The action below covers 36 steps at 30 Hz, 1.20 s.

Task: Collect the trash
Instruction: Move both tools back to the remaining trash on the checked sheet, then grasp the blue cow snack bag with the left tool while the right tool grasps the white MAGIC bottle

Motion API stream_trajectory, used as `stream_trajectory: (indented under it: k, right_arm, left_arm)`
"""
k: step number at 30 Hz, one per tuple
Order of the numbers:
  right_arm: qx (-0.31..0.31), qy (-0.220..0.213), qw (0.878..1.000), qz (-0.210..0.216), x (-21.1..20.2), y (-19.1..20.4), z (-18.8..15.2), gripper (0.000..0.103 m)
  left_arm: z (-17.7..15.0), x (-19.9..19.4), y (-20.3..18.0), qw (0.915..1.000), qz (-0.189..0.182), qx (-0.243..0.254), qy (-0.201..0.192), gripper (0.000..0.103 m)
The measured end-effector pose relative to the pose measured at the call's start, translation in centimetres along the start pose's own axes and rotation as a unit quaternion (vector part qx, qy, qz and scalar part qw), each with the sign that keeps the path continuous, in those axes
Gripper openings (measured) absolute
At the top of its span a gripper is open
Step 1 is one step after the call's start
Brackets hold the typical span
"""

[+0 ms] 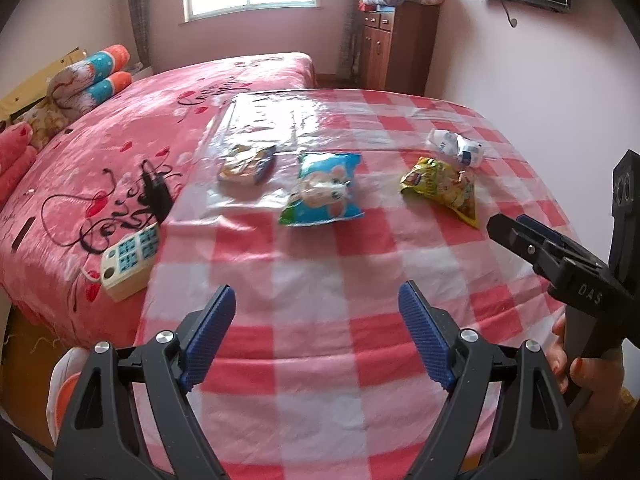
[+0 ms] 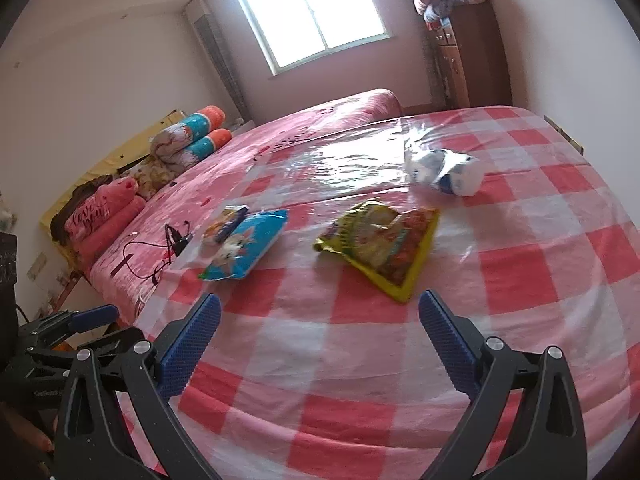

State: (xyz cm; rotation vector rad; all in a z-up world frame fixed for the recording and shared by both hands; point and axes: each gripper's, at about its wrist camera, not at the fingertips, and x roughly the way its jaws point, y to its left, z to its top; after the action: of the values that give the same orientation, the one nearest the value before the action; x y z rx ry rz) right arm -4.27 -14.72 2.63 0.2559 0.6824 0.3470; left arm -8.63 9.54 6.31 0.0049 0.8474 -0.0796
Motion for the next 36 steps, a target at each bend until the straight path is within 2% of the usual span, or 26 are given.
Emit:
stream_trajectory:
  k: [5,11,18,26,30,36]
  right_arm:
    - [0.012,0.004,1.000,-0.008,-0.2,-1.6,0.5,0.098]
    - [0.010,0.018,1.000,-0.020,-0.3,-3.5,1.0,0.098]
    - [-0.008,0.049,0.998,-0.032,-0.1,-5.3,2.1,0.098]
    - [0.039,0.081,0.996,-0.022,0.9,-9.3,4.1,0.098]
    - [0.064,0.089,0.994,-0.004,1.7,-10.6,5.2,0.098]
    - [0.051,0.085,0.995,-0.002,3.2,-10.8,7.2,0.098]
  left_arm:
    - [1.1,1.4,-1.3,0.9999,-0.014,-0.001,0.005,0.084]
    - [2.3,3.2,-2.8,0.9999,-0.011,0.009,0.008,0.084]
    - [4.6,5.1,-2.1,1.0000,-0.006,-0.005,0.004,0.084]
    - [6.6,8.0,-1.6,0.9998,-0.013,-0.005,0.015,0.084]
    - [7.2,9.5,-1.0,0.9997,-0.007,-0.008,0.021,0.084]
    - [7.7,11.2,-0.6,0.9996,-0.002,-0.007,0.028,0.084]
